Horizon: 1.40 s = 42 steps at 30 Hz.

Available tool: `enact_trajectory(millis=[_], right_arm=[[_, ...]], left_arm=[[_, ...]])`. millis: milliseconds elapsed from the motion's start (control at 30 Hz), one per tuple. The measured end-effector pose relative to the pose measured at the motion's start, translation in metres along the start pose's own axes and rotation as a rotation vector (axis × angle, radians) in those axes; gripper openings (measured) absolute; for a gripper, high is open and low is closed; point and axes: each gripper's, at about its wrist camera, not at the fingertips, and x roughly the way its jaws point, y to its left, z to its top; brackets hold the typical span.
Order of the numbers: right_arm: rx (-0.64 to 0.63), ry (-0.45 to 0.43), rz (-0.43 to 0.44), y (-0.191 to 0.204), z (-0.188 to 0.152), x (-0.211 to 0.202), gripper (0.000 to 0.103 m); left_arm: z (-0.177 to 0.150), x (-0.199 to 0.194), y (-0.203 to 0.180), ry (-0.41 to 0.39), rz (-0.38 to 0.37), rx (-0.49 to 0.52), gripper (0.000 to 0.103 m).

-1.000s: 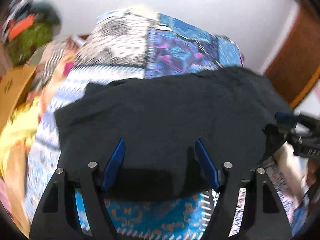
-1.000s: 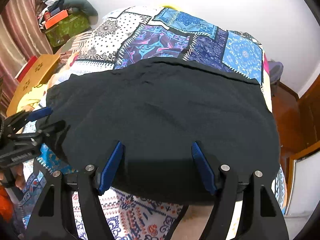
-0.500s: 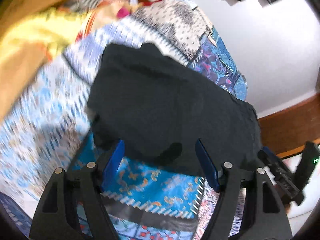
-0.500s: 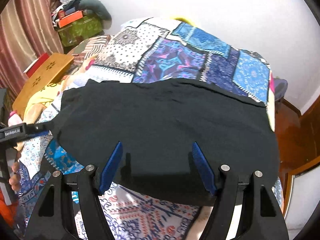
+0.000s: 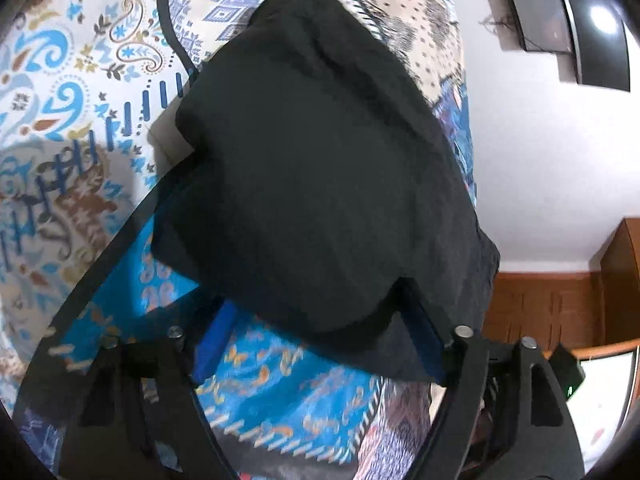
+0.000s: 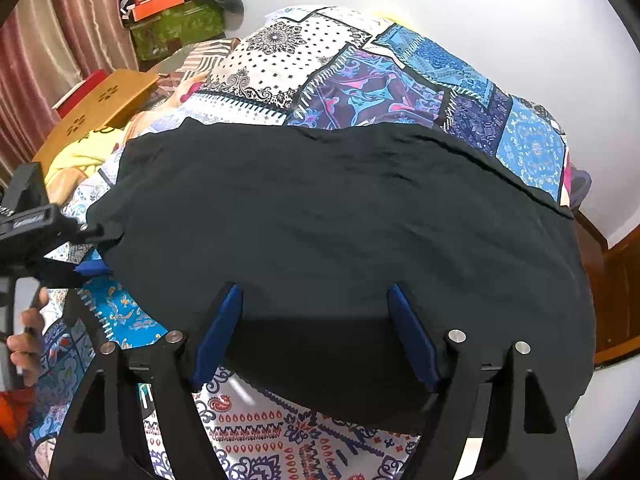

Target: Fold large clothes

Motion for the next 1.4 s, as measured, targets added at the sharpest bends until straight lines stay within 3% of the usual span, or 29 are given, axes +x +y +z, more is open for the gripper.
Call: enact_trajectory(millis=[133, 267, 367, 433, 500, 667, 800, 900, 1100, 1267, 1400], right_arm=[[0.014, 0.002, 0.022, -0.001, 0.0, 0.003, 0.074], [0.031, 0.006, 0.053, -0.001, -0.001, 0.004, 0.074], [0.055, 0.011, 0.08, -0.004, -0.002, 0.004, 0.074], [0.075, 0.022, 0.1, -0.006, -0.001, 0.004, 0.074], [0.099, 0.045, 0.127, -0.009, 0.0, 0.002, 0.074], [0.212, 0.074, 0.164, -0.027, 0.004, -0.016, 0.073], [0.277, 0.049, 0.152, -0.039, 0.01, -0.031, 0.073], [0.286, 0.053, 0.204, -0.031, 0.017, -0.032, 0.073], [0.191, 0.129, 0.305, 0.037, 0.021, 0.0, 0.073], [0.15, 0.257, 0.429, 0.093, 0.012, 0.042, 0.075], [0.139, 0.243, 0.404, 0.093, 0.008, 0.033, 0.074]], left_arm=[[0.008, 0.008, 0.004, -0.062, -0.025, -0.049, 0.084], [0.016, 0.017, 0.0, -0.138, -0.004, -0.052, 0.089], [0.02, 0.022, -0.011, -0.195, 0.052, -0.029, 0.089], [0.019, 0.023, -0.021, -0.234, 0.12, 0.002, 0.08], [0.015, 0.018, -0.041, -0.289, 0.233, 0.098, 0.061], [-0.002, -0.004, -0.09, -0.419, 0.415, 0.351, 0.043], [-0.015, -0.042, -0.114, -0.532, 0.446, 0.467, 0.039], [-0.029, -0.076, -0.134, -0.64, 0.467, 0.571, 0.038], [-0.067, -0.129, -0.177, -0.81, 0.486, 0.789, 0.036], [-0.079, -0.136, -0.197, -0.779, 0.443, 0.847, 0.033], [-0.086, -0.125, -0.199, -0.718, 0.435, 0.859, 0.032]])
